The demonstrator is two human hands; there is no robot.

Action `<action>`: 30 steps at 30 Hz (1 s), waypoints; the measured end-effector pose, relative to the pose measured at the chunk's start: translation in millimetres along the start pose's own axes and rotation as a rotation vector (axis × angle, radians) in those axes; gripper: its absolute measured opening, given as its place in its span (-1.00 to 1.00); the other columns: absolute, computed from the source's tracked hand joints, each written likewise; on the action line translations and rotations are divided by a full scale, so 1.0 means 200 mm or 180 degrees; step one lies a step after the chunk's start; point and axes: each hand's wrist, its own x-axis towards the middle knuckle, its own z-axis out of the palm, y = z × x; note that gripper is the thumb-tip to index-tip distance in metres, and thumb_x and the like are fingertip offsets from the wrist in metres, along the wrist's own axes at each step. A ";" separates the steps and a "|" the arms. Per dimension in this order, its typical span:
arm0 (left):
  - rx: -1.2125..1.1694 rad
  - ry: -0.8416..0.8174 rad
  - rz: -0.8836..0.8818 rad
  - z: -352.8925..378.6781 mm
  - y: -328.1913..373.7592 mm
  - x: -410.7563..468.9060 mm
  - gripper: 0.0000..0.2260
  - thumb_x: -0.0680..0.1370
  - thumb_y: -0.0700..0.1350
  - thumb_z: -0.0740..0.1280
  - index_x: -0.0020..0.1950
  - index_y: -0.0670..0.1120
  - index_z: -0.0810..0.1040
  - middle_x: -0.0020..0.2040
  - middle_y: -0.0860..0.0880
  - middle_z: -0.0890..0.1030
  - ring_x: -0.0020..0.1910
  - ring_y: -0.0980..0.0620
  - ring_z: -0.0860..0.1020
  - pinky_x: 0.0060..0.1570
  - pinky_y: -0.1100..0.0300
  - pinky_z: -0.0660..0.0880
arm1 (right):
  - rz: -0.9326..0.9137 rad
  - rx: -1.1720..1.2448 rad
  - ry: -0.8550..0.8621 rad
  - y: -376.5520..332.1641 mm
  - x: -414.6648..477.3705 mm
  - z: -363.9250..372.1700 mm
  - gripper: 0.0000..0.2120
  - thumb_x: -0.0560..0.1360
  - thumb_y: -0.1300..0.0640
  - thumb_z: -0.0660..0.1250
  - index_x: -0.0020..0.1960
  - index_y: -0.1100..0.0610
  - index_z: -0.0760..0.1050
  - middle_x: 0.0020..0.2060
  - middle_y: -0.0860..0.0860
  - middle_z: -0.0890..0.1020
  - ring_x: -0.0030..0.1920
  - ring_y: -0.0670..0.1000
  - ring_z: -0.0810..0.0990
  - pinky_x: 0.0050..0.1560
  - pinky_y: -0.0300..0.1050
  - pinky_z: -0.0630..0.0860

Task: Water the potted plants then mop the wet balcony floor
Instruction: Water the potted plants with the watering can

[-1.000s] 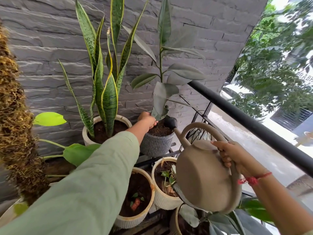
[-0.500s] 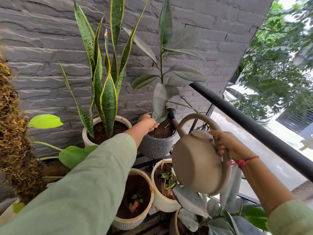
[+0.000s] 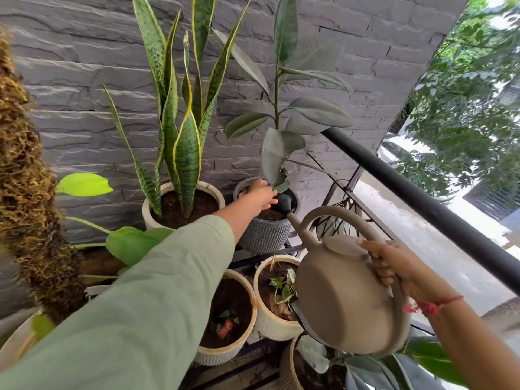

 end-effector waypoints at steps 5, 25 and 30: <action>0.0201 0.0472 0.0168 -0.04 -0.22 -0.09 -0.75 0.57 -0.10 0.28 0.22 -0.15 0.50 0.14 -0.10 0.55 0.14 -0.08 0.50 0.07 0.17 0.39 | -0.0070 0.0259 -0.0026 0.10 -0.14 0.02 -0.56 0.52 0.14 0.31 -0.45 0.09 0.20 -0.64 -0.02 0.19 -0.65 -0.08 0.10 -0.58 -0.32 0.07; 0.1410 0.0461 -0.0426 -0.70 -0.67 -0.44 -0.47 0.57 -0.30 0.19 0.52 -0.08 0.17 0.46 -0.15 0.29 0.41 -0.14 0.31 0.31 0.15 0.29 | -0.0368 -0.0240 -0.1115 -0.01 -0.30 0.56 -0.57 0.48 0.09 0.38 -0.50 0.08 0.30 -0.63 -0.03 0.23 -0.67 -0.09 0.15 -0.63 -0.37 0.11; 0.0957 -0.0033 -0.0333 -0.68 -0.65 -0.50 -0.26 0.56 -0.32 0.21 0.56 0.12 -0.11 0.51 -0.07 0.23 0.40 -0.09 0.34 0.18 0.10 0.41 | -0.0418 -0.0335 -0.1143 -0.14 -0.28 0.68 -0.58 0.50 0.08 0.36 -0.46 0.08 0.26 -0.63 -0.05 0.21 -0.67 -0.10 0.13 -0.63 -0.37 0.10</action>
